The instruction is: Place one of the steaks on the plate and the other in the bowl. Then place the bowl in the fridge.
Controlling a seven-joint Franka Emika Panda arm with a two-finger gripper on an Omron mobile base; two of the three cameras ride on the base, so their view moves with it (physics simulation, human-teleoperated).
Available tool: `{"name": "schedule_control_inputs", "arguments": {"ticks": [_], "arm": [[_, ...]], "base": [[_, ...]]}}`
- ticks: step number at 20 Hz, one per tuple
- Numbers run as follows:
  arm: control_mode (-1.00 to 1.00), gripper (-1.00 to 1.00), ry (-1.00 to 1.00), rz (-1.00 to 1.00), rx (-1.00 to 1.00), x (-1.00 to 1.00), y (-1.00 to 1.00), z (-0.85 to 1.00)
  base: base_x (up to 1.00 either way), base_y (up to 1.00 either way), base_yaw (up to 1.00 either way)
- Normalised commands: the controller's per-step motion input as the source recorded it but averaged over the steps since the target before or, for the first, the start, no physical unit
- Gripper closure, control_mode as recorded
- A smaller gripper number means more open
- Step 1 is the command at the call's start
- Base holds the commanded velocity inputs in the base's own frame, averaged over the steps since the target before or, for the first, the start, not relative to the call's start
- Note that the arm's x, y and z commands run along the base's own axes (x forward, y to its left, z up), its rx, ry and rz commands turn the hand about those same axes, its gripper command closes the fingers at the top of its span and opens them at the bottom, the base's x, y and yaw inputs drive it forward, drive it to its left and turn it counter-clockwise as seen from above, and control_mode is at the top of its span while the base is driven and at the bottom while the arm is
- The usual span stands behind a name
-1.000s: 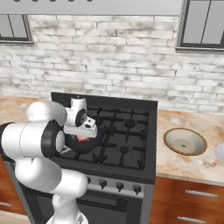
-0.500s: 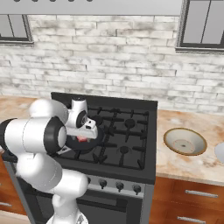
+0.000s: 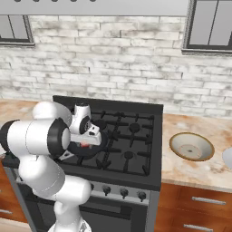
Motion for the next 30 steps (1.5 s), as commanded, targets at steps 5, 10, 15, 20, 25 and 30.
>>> {"name": "schedule_control_inputs", "arguments": {"ticks": [5,10,15,20,25,30], "arm": [[-1.0,1.0,0.0,0.0,0.0,0.0,0.0,0.0],[-1.0,1.0,-0.15,0.0,0.0,-0.51,0.0,0.46],[-1.0,1.0,-0.21,0.0,0.0,-0.95,-0.1,0.95],[-1.0,1.0,-0.06,0.0,0.0,-1.0,-0.3,0.83],[-1.0,1.0,0.0,0.0,-0.01,-0.69,-0.27,0.74],[-1.0,1.0,0.07,0.0,-0.02,-0.03,0.0,0.14]], "base": [[0.0,0.0,0.0],[0.0,0.0,0.0],[0.0,0.0,0.0],[0.0,0.0,0.0],[0.0,0.0,0.0],[0.0,0.0,0.0]]}}
